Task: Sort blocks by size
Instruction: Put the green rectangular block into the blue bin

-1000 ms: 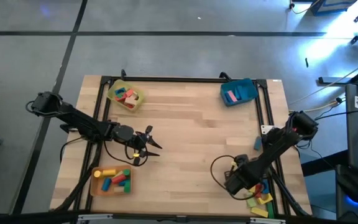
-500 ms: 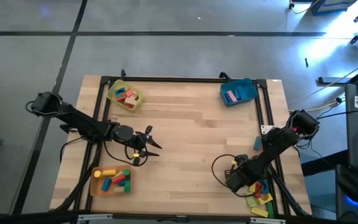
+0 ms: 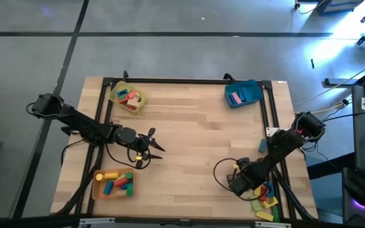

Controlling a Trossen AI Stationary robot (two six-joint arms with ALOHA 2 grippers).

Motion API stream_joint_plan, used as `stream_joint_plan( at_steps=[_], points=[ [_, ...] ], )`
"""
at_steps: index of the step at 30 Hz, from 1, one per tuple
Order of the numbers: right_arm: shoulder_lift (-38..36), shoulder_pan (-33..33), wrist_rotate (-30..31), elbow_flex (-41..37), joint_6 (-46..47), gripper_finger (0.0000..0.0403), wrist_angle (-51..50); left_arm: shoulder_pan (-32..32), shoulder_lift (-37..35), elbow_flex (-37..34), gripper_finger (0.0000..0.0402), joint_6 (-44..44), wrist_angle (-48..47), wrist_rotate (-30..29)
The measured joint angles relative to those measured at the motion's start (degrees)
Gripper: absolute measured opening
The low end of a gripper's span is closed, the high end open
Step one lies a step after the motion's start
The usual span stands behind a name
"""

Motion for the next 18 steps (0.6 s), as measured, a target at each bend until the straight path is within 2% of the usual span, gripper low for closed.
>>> stream_joint_plan(
  at_steps=[3,13,18],
  points=[
    [0.0,0.0,0.4,0.0,-3.8,0.0063,0.1,0.0,0.0,0.0,0.0143,0.0,0.0,0.0],
    [-0.5,0.0,3.6,-0.1,-12.3,0.0064,0.5,0.0,0.0,0.0,0.0143,-0.2,0.0,0.0],
    [-3.2,-0.2,12.7,0.8,-12.6,0.0064,-2.2,0.0,0.0,0.0,0.0143,-0.2,0.0,0.0]
  ],
)
